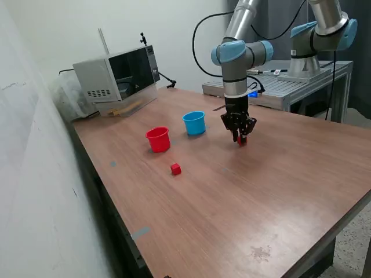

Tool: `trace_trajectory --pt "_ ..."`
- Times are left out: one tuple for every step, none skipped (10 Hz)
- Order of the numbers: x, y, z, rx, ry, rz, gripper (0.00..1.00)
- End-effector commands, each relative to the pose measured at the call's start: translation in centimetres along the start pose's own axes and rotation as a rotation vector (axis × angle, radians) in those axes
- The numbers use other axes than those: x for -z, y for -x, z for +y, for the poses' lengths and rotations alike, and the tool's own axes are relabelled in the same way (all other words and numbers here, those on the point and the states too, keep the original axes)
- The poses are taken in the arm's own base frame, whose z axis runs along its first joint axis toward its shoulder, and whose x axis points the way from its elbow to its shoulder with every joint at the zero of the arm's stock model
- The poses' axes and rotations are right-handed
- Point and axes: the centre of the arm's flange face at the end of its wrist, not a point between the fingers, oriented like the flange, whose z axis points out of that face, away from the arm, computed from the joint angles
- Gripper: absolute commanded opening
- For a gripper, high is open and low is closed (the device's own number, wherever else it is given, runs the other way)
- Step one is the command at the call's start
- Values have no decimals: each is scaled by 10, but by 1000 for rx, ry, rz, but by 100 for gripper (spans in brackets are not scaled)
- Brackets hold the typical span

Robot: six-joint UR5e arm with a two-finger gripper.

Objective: Place red objects in the red bin, and blue objects in the blue bin.

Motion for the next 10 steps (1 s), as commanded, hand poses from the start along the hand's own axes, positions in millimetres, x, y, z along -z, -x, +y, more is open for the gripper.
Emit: trace_trajectory --pt "42 -1 3 10 39 -10 0" --pt "67 -1 0 10 56 -11 0" --pt "90 -1 -2 10 73 -12 0" --pt "107 0 -6 8 73 -14 0" --pt "134 4 -3 2 109 -18 0" --pt "153 8 10 -1 152 -34 0" --pt "170 15 27 -14 192 -52 0" --pt "182 43 51 -59 232 -63 0" --pt "188 67 75 -97 262 -79 0" --pt "184 100 97 -145 274 -122 0"
